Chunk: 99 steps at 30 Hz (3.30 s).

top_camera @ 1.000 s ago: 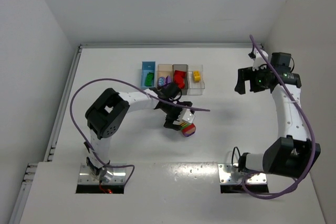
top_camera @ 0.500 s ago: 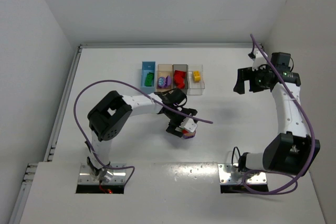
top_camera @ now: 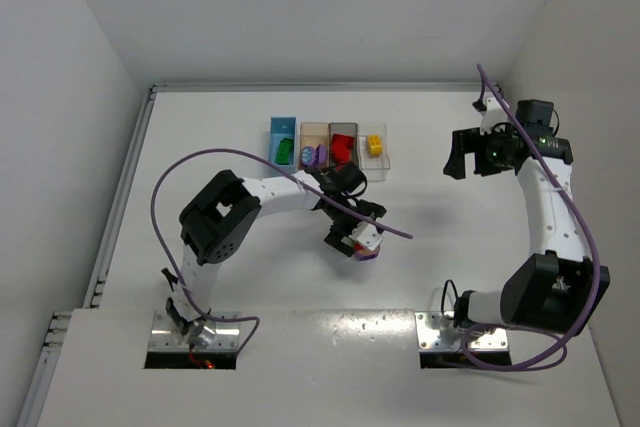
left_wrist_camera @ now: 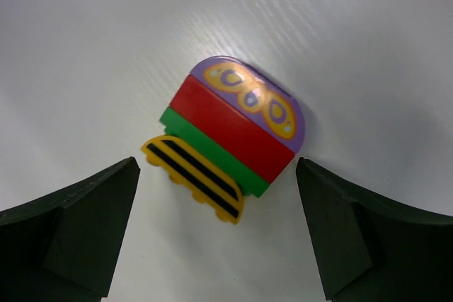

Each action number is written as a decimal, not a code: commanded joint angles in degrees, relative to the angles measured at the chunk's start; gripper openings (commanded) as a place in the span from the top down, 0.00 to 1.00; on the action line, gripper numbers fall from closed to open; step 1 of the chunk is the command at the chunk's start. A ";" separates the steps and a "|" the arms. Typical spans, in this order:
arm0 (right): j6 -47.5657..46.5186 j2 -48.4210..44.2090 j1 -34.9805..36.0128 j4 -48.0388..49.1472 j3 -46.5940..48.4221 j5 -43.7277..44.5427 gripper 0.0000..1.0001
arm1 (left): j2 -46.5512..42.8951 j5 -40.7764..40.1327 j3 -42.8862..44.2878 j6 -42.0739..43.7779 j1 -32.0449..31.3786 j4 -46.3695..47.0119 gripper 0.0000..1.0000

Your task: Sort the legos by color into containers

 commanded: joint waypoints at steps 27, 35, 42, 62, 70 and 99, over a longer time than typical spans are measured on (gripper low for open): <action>0.29 -1.56 -0.28 1.37 -0.79 -3.67 0.03 | 1.38 0.31 0.32 9.91 -2.89 -9.29 0.93; 0.90 1.60 0.42 -1.59 0.35 -13.06 0.06 | -2.31 4.35 -0.21 -1.78 2.82 -9.29 0.65; -36.87 3.45 9.10 -31.46 3.96 -21.79 0.08 | -12.77 9.99 -5.12 -37.65 10.90 9.01 0.00; -49.47 5.99 58.86 -16.65 -18.10 -3.06 0.11 | -28.14 -7.94 -6.62 -83.37 44.83 19.45 0.00; -31.64 12.33 66.51 -4.18 -21.26 0.80 0.04 | -33.78 -8.47 -13.56 -80.03 47.12 19.98 0.00; -18.27 8.55 61.43 7.26 -20.85 7.58 0.96 | -37.37 -4.97 -19.54 -89.67 45.45 24.73 0.00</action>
